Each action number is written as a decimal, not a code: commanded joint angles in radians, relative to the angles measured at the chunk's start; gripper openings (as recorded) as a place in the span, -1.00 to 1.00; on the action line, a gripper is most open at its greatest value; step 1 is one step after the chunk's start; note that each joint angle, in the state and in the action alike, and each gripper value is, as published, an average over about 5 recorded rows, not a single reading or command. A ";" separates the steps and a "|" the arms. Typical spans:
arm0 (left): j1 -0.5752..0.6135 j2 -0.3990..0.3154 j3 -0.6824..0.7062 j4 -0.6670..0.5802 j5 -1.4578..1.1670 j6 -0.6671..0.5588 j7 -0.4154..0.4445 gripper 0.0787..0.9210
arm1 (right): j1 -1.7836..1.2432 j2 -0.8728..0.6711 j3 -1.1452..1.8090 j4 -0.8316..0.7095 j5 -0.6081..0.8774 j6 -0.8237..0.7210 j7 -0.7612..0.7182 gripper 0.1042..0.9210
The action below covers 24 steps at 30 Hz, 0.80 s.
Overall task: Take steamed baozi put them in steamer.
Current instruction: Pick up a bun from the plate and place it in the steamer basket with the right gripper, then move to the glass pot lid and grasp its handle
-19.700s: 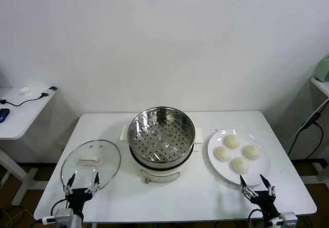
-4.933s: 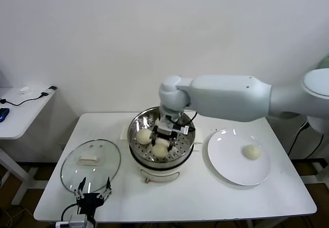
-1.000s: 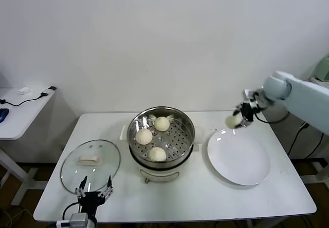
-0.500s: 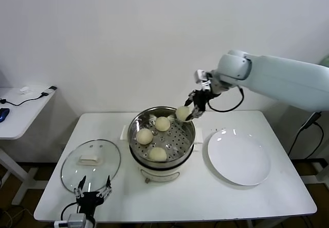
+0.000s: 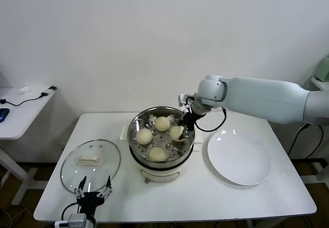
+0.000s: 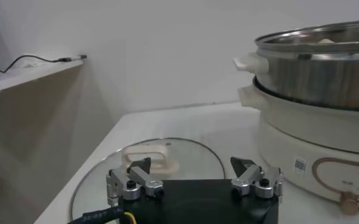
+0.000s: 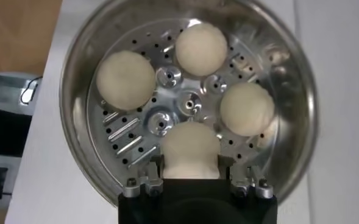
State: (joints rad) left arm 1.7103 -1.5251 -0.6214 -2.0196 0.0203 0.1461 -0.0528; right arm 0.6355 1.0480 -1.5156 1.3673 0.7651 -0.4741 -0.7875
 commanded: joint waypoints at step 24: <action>0.004 0.006 0.002 -0.016 0.000 0.007 -0.002 0.77 | -0.027 -0.104 0.198 -0.055 0.148 0.184 -0.056 0.76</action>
State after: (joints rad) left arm 1.7140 -1.5210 -0.6205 -2.0344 0.0197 0.1518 -0.0544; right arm 0.6191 1.0261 -1.4347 1.3199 0.8220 -0.3782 -0.8448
